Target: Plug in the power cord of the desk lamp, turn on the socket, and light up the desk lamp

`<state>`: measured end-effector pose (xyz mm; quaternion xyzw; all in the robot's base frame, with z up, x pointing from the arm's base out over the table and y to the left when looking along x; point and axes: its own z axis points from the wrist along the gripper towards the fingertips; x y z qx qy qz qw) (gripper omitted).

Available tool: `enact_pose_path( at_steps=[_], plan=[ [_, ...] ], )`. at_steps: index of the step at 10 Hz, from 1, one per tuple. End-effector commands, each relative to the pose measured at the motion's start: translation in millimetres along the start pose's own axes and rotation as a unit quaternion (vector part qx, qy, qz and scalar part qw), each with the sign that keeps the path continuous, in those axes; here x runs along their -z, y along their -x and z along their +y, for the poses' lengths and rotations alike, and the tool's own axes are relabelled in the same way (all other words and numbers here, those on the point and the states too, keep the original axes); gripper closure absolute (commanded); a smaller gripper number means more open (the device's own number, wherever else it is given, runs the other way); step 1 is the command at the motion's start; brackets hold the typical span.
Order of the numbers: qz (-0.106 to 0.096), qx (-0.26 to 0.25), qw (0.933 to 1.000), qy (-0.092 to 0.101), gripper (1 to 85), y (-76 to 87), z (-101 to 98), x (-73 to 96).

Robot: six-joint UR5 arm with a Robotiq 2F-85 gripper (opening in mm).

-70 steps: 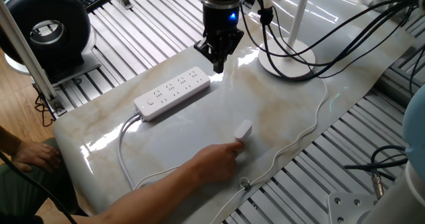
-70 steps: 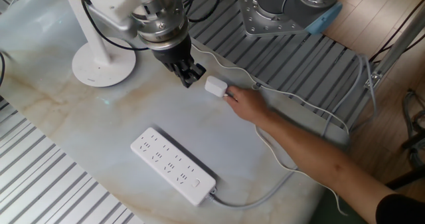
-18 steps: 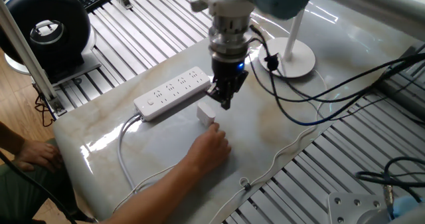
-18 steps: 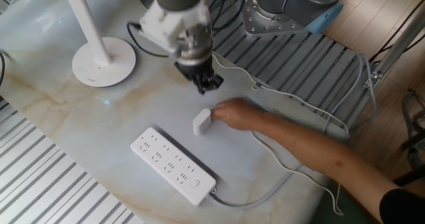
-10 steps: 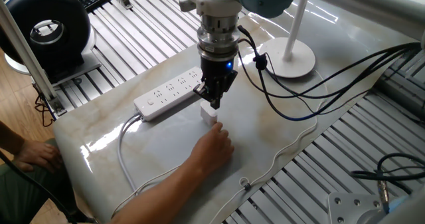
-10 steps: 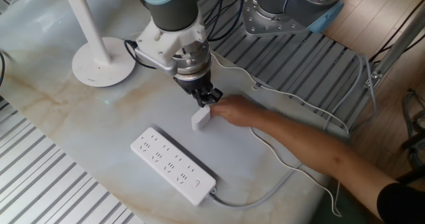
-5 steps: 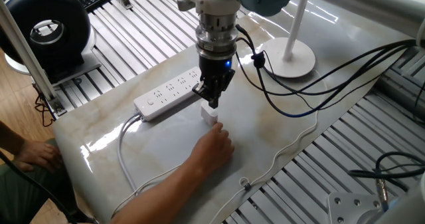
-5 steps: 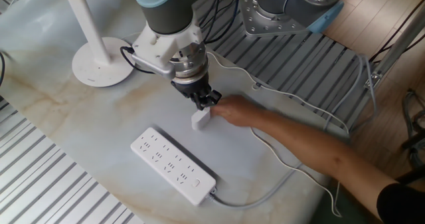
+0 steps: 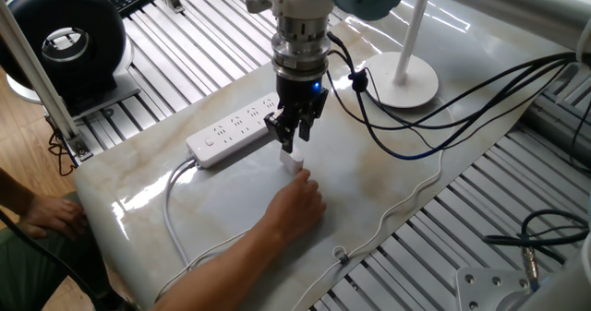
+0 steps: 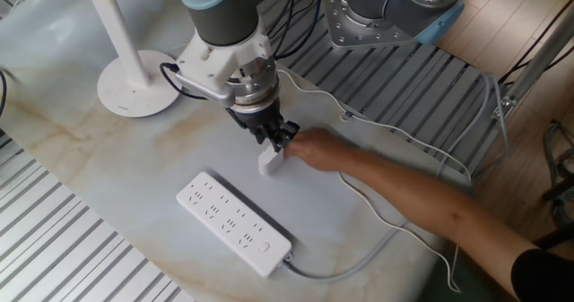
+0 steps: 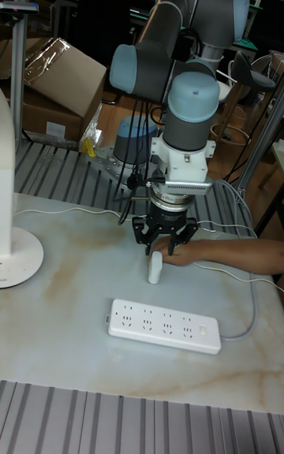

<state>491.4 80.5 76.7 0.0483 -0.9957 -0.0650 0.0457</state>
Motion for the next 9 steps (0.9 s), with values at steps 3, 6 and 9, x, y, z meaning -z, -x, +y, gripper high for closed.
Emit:
enact_pose_path(
  at_steps=[3,6,9],
  plan=[
    [-0.004,-0.035,0.9992,-0.017,41.7,8.9,-10.8,-3.9],
    [-0.003,-0.057,0.9983,-0.004,42.3,9.0,-4.5,-4.9],
    [0.001,-0.070,0.9976,-0.006,42.0,7.7,-4.0,-6.2]
  ],
)
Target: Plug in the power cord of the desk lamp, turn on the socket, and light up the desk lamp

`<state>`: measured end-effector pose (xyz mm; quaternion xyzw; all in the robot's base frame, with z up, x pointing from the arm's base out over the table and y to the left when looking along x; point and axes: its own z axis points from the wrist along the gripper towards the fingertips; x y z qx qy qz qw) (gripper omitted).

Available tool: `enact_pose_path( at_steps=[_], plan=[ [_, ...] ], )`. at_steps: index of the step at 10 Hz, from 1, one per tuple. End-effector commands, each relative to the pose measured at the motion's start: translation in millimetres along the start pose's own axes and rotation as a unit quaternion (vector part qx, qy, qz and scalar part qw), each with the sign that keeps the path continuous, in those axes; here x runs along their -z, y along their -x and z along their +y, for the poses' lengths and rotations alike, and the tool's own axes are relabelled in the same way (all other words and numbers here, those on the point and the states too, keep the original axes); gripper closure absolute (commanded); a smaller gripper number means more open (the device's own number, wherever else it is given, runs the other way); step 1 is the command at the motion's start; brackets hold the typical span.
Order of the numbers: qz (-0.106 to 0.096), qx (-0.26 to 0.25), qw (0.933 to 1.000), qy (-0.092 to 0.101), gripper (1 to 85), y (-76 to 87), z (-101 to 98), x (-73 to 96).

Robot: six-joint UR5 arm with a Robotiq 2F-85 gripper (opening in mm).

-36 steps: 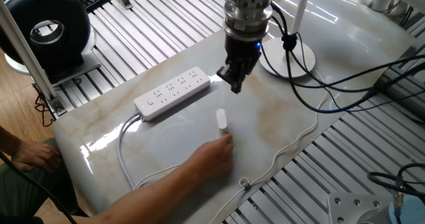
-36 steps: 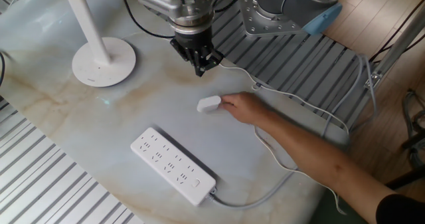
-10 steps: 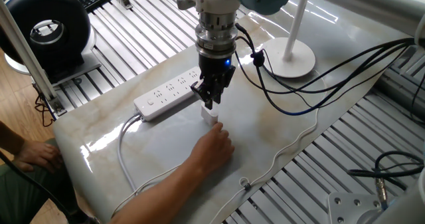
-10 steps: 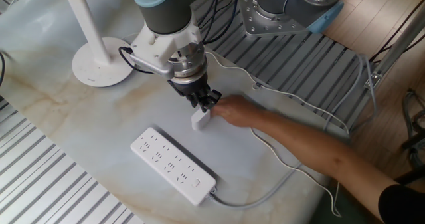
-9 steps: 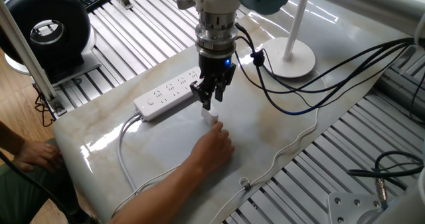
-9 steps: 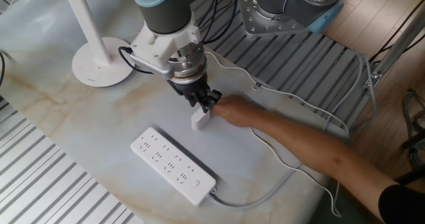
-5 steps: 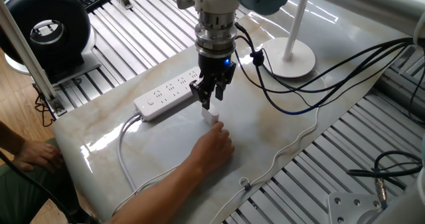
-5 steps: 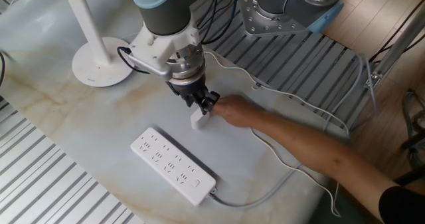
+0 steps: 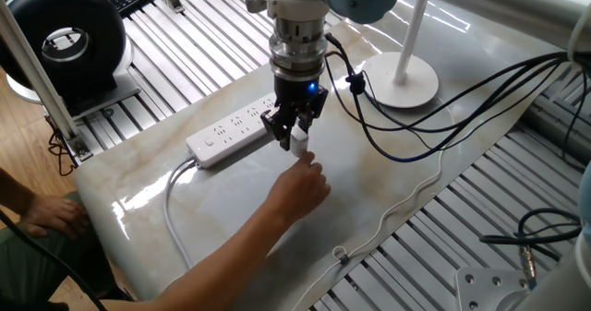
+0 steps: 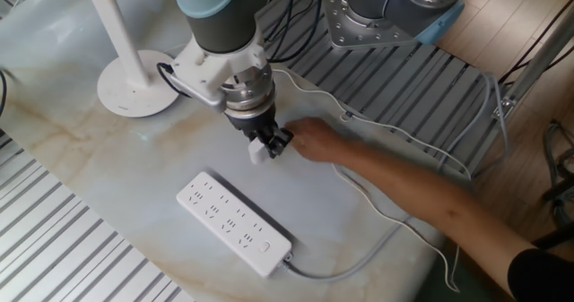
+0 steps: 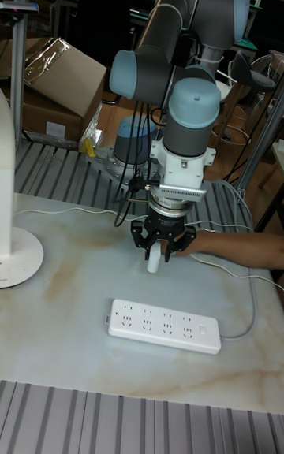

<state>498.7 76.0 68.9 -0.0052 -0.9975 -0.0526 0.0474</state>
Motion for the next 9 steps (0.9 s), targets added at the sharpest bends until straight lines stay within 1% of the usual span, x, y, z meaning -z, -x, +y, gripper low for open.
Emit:
enact_pose_path(
  at_steps=[1,2,4,5,6,7,9],
  plan=[
    [0.001,-0.020,0.9998,0.000,43.7,0.6,0.5,0.6],
    [-0.002,-0.035,0.9994,-0.009,60.7,3.4,-2.6,1.1],
    [-0.002,-0.034,0.9994,-0.009,62.3,3.3,-2.5,1.4],
    [-0.003,-0.046,0.9989,-0.010,67.3,4.0,-2.0,1.6],
    [-0.006,-0.054,0.9983,-0.020,79.7,6.0,-5.4,2.5],
    [-0.007,-0.054,0.9983,-0.021,84.7,7.0,-6.2,2.8],
    [-0.007,-0.046,0.9988,-0.013,84.7,6.9,-4.4,5.1]
  ],
)
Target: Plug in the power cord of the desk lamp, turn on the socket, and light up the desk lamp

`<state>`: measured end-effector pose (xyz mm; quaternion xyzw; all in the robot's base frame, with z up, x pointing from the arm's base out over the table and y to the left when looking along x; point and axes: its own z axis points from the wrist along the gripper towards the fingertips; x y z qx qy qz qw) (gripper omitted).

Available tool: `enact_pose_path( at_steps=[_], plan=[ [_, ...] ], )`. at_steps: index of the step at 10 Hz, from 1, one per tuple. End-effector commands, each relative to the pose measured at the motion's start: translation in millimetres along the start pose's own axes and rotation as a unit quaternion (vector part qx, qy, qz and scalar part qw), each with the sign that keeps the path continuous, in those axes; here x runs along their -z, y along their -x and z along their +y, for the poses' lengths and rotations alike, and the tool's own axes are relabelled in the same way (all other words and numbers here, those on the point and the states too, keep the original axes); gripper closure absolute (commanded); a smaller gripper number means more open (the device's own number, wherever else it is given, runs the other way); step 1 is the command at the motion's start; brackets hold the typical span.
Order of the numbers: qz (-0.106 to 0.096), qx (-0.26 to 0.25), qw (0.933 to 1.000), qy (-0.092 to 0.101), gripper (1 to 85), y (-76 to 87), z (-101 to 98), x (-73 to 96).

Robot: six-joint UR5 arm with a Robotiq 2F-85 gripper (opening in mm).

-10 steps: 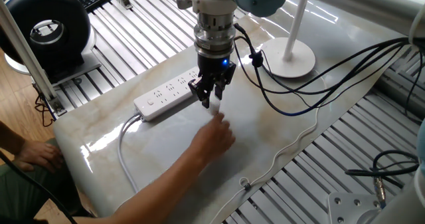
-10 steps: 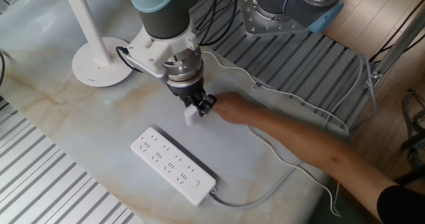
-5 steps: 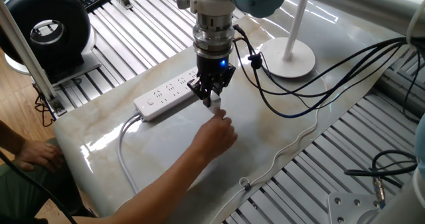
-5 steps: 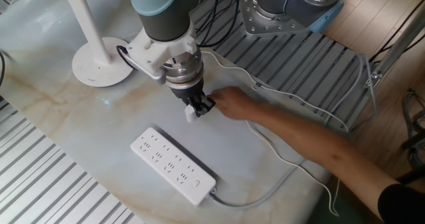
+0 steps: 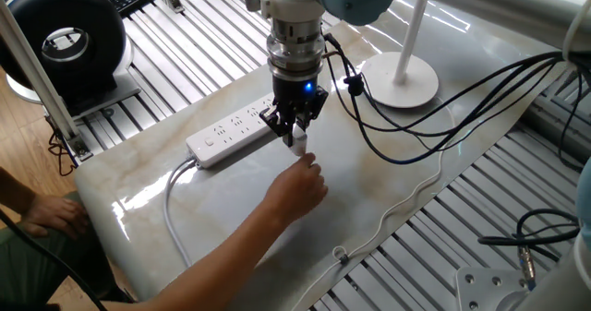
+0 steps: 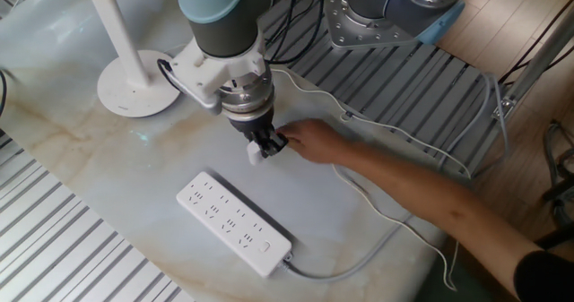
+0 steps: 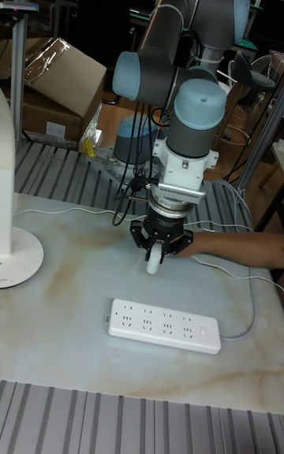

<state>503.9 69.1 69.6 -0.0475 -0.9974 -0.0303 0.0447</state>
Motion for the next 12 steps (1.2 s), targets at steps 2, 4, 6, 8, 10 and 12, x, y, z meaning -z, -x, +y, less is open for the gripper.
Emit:
enact_pose_path(
  at_steps=[2,4,6,8,10,12],
  plan=[
    [-0.005,0.043,0.9991,-0.001,84.7,5.3,-4.6,10.5],
    [-0.019,0.112,0.9935,-0.012,84.7,16.8,-7.9,13.2],
    [-0.028,0.197,0.9800,-0.011,84.7,26.1,-7.1,16.4],
    [-0.005,0.257,0.9659,-0.027,84.7,21.0,-16.0,15.3],
    [-0.004,0.335,0.9415,-0.032,84.7,26.5,-19.9,16.4],
    [-0.002,0.395,0.9186,-0.006,84.7,24.7,-8.6,15.8]
  ],
)
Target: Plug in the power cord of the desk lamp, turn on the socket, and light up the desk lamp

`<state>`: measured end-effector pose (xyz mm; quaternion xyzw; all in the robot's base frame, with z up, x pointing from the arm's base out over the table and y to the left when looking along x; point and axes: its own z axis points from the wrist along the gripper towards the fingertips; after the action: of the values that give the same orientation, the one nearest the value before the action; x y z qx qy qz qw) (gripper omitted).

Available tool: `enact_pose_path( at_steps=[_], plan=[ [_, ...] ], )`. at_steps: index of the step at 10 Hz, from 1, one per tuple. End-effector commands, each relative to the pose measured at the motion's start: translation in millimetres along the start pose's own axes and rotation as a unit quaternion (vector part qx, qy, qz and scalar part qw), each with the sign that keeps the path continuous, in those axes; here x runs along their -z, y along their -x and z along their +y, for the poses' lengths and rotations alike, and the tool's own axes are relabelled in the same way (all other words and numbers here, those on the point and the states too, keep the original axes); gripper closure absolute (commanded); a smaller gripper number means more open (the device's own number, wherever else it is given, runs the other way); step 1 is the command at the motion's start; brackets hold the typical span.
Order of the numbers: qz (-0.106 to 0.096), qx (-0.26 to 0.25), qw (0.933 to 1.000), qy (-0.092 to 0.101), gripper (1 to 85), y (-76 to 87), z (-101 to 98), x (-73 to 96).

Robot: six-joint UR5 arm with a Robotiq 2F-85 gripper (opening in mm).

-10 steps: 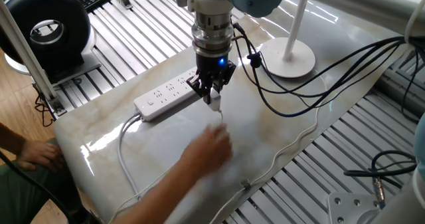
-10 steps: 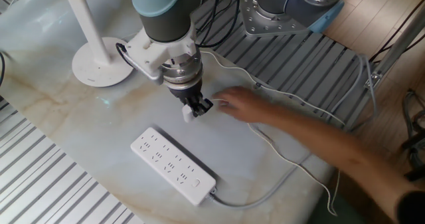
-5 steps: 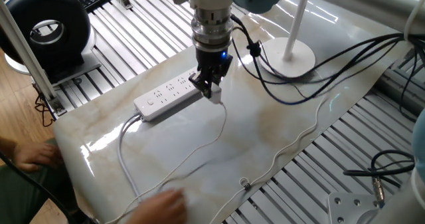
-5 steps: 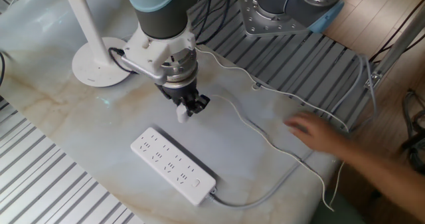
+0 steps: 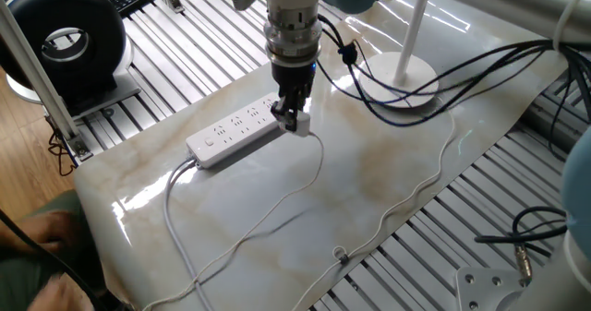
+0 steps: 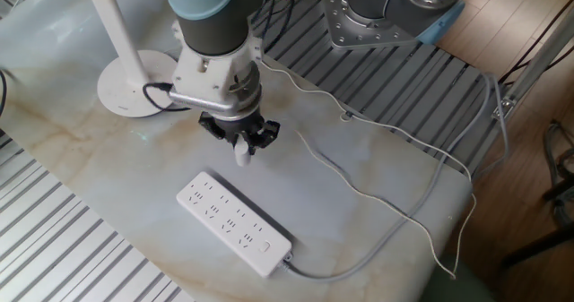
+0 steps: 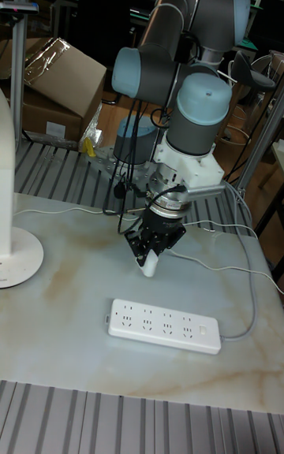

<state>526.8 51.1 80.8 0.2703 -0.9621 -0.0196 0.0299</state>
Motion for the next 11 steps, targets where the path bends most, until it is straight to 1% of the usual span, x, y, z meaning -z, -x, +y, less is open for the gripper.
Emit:
enact_pose_path(
  at_steps=[1,2,3,4,5,6,8,9,10,11],
  plan=[
    [-0.006,0.129,0.9916,0.008,84.7,6.7,1.8,2.7],
    [-0.003,0.168,0.9858,-0.003,84.7,6.4,-3.0,3.4],
    [-0.009,0.203,0.9790,-0.012,84.7,11.0,-7.0,3.5],
    [-0.010,0.230,0.9728,-0.023,84.7,12.4,-13.6,3.6],
    [-0.013,0.259,0.9654,-0.029,84.7,15.8,-19.9,3.1],
    [-0.019,0.280,0.9593,-0.027,84.7,18.9,-21.6,2.7],
    [-0.025,0.322,0.9463,-0.024,84.7,21.4,-32.6,2.4],
    [-0.027,0.333,0.9422,-0.025,84.7,22.0,-35.3,2.3],
    [-0.024,0.344,0.9383,-0.030,84.7,22.4,-37.9,2.1],
    [-0.025,0.362,0.9314,-0.034,84.7,24.5,-41.6,0.7]
  ],
)
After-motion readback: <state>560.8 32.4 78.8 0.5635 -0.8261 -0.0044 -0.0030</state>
